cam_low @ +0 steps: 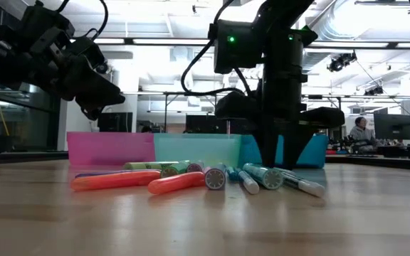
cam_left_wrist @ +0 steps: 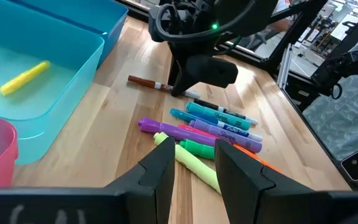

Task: Pick & Place Markers
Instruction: Put the brown highlighter into the blue bin

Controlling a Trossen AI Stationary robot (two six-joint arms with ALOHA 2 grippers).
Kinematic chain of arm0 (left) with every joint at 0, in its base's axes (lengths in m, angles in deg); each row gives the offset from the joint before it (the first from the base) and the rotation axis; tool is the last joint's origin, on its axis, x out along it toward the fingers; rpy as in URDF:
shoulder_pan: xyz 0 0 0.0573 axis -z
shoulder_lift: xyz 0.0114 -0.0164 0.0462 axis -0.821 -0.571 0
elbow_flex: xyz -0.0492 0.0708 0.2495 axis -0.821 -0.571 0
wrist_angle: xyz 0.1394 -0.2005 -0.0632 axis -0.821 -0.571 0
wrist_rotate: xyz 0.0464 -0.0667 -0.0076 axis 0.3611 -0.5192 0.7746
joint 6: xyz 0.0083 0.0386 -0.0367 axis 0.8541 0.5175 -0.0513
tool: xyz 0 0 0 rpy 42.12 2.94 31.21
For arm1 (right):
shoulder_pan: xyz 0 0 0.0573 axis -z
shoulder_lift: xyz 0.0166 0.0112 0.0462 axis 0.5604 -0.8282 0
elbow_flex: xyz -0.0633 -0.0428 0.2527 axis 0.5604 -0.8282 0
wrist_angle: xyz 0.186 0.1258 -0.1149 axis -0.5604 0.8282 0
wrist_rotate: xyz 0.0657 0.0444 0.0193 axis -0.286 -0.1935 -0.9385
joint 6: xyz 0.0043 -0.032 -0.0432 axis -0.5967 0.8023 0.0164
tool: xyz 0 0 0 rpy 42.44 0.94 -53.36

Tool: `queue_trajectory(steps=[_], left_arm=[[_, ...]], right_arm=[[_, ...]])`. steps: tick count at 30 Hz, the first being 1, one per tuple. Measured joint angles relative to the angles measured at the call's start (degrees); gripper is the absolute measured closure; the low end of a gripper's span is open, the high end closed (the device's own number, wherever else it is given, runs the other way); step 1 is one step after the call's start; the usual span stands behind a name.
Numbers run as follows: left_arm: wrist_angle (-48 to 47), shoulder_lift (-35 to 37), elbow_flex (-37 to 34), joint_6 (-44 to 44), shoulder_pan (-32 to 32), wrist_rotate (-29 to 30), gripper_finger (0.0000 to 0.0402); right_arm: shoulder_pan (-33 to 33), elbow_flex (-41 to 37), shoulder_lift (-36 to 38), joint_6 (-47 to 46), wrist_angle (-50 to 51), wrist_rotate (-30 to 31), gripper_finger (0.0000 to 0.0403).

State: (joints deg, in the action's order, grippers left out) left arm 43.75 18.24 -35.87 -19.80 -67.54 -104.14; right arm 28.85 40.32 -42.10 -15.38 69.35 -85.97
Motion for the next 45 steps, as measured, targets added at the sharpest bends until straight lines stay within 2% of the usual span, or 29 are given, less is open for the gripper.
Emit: queue_trajectory(steps=[6,15,30,45], left_arm=[[0.02,-0.01,0.0,0.0,0.0,0.0,0.0291],[0.02,-0.02,0.0,0.0,0.0,0.0,0.0291],[0.02,-0.02,0.0,0.0,0.0,-0.02,0.0291],[-0.37,-0.02,0.0,0.0,0.0,-0.02,0.0291]], right_arm=[[0.19,-0.13,0.02,1.59,0.47,-0.53,0.0287],[1.05,-0.33,0.07,3.32,-0.56,-1.54,0.0384],[2.99,0.94,0.28,15.01,1.47,-4.46,0.0384],[4.19,6.7,8.36,26.54,12.81,-3.16,0.0386]])
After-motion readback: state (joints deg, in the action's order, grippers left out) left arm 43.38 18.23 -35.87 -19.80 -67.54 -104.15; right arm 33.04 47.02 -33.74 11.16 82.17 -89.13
